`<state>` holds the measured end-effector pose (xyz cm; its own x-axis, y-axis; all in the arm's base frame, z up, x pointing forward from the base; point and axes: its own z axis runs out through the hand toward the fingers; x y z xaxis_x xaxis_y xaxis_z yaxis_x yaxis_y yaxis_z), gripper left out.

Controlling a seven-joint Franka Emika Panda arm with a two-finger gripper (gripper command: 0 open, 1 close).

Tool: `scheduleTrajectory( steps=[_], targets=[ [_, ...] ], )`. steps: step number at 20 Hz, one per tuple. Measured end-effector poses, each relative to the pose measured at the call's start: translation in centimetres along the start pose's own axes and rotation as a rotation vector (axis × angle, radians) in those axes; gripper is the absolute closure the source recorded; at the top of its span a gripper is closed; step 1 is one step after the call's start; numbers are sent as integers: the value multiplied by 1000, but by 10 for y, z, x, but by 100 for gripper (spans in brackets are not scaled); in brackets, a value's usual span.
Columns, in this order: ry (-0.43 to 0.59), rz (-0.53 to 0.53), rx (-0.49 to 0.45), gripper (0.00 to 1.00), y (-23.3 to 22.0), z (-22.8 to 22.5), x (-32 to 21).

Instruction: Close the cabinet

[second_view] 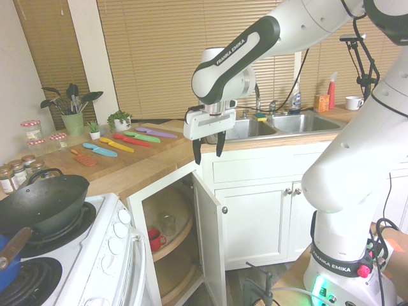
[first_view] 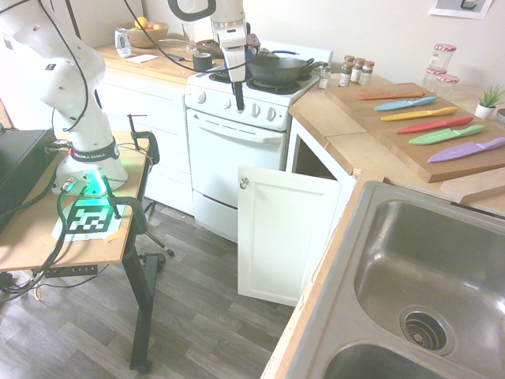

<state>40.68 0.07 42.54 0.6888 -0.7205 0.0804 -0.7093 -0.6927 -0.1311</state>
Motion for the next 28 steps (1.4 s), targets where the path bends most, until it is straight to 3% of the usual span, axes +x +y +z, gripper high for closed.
scheduleTrajectory(
  steps=[2,6,9,12,19,28],
  targets=[
    [2,2,0,0,0,-2,3],
    [11,17,25,0,-15,-45,58],
    [-13,36,15,0,-16,-37,102],
    [-50,84,-17,0,-9,9,132],
    [-91,162,-73,0,23,146,148],
    [-134,231,-77,0,78,243,174]
  ],
)
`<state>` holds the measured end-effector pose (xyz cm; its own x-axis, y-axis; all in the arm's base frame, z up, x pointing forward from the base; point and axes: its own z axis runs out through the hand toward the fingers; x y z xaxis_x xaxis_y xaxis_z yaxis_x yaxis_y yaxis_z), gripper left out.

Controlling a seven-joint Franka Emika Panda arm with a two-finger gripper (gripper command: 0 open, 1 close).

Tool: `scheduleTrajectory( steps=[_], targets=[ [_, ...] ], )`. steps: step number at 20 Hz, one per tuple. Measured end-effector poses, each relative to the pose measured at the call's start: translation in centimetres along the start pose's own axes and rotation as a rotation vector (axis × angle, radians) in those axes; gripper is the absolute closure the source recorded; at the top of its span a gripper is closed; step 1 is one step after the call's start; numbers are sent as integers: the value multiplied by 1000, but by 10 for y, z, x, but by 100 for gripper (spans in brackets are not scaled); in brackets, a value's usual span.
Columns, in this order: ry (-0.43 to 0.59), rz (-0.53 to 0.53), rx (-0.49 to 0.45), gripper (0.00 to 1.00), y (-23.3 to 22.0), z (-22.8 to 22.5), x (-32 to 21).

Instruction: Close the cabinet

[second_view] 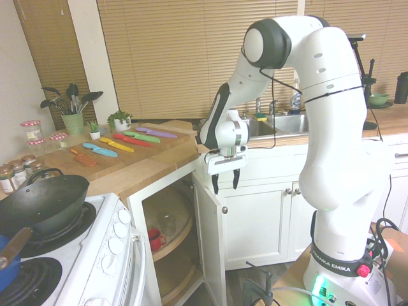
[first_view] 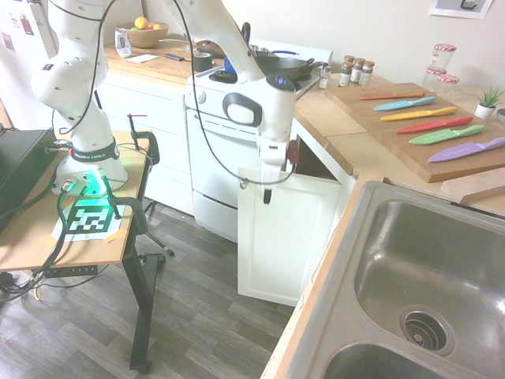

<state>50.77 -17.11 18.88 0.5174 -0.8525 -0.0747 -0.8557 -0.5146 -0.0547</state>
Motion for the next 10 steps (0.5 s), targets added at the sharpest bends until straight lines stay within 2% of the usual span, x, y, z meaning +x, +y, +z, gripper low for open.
scheduleTrajectory(
  steps=[5,6,10],
  targets=[
    [-26,4,-24,0,-6,38,12],
    [-25,3,-24,100,-7,40,14],
    [-10,-4,-10,100,-11,33,18]
  ],
)
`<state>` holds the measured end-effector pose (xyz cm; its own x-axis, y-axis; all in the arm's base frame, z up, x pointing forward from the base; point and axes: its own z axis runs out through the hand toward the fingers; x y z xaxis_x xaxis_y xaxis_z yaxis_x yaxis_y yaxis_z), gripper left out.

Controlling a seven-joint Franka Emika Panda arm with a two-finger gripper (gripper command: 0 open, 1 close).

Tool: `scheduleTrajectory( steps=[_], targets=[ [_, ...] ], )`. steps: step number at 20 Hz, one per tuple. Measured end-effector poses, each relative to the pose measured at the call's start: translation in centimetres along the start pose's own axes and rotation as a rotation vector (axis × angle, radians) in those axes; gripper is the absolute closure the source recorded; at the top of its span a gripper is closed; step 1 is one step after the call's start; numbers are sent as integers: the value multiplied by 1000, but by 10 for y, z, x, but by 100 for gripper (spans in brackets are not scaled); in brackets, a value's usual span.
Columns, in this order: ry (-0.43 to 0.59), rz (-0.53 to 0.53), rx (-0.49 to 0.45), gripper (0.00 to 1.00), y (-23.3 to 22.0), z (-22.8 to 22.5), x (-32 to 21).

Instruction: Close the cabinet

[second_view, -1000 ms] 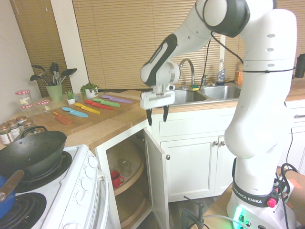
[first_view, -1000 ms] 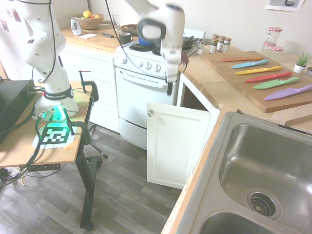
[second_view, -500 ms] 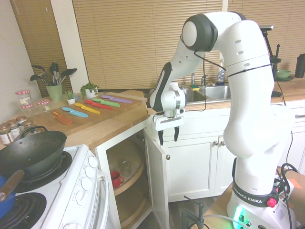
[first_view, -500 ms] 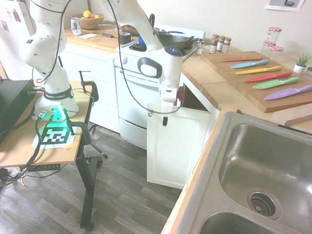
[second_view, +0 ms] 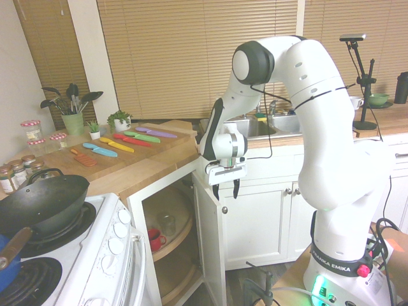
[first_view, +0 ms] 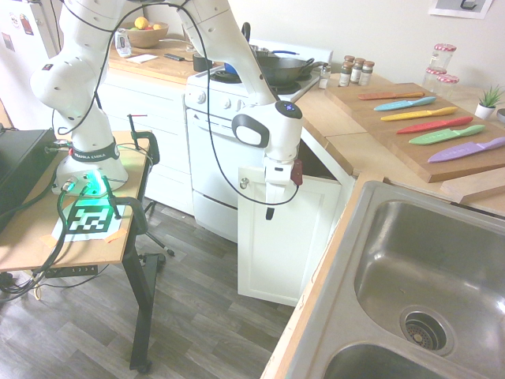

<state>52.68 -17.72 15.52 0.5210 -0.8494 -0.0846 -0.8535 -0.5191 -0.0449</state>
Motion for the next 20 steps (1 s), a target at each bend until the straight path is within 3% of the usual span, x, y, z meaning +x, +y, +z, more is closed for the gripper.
scheduleTrajectory(
  steps=[20],
  targets=[
    [4,-34,15,100,-4,-19,-1]
  ],
)
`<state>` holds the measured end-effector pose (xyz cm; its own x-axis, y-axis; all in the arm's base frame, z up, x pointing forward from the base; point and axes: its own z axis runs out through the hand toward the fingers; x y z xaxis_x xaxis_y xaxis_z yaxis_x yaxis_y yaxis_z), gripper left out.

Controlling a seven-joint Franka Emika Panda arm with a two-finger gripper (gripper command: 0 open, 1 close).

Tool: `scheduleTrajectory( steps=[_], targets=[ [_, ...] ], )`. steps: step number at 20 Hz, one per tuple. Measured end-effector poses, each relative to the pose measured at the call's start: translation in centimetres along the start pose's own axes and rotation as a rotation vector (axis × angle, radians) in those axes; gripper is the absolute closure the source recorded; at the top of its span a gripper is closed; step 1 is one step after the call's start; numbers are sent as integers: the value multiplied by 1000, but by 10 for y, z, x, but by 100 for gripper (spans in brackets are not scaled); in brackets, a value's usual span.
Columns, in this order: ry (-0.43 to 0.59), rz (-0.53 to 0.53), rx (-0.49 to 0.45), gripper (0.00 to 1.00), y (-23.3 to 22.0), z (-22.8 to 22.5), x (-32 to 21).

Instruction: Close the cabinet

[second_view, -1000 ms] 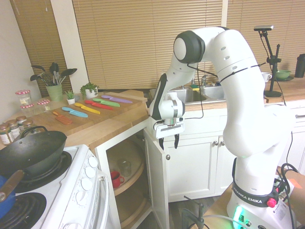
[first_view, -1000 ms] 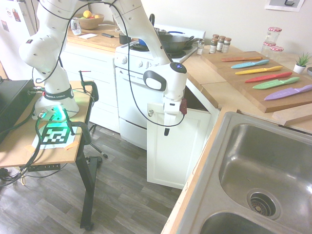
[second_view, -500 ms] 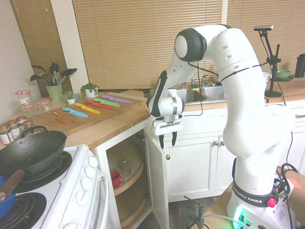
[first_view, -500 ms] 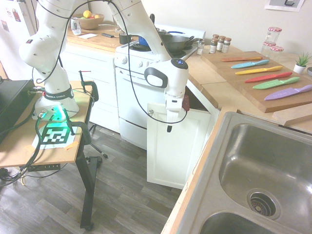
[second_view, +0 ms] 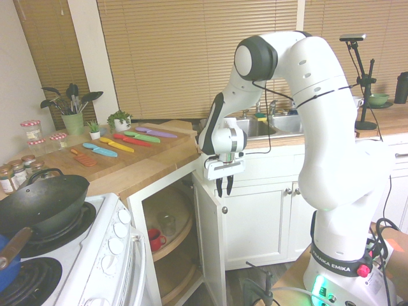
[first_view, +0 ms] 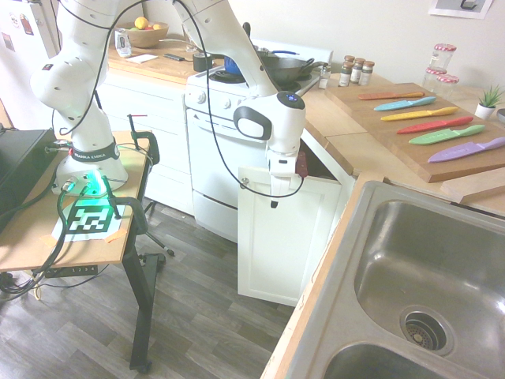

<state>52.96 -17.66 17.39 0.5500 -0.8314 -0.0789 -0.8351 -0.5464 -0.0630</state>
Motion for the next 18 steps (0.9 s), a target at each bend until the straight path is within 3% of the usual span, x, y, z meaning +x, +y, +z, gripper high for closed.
scheduleTrajectory(
  steps=[10,18],
  targets=[
    [-2,-21,0,100,-2,-5,-10],
    [15,-94,-21,100,-35,1,-50]
  ],
)
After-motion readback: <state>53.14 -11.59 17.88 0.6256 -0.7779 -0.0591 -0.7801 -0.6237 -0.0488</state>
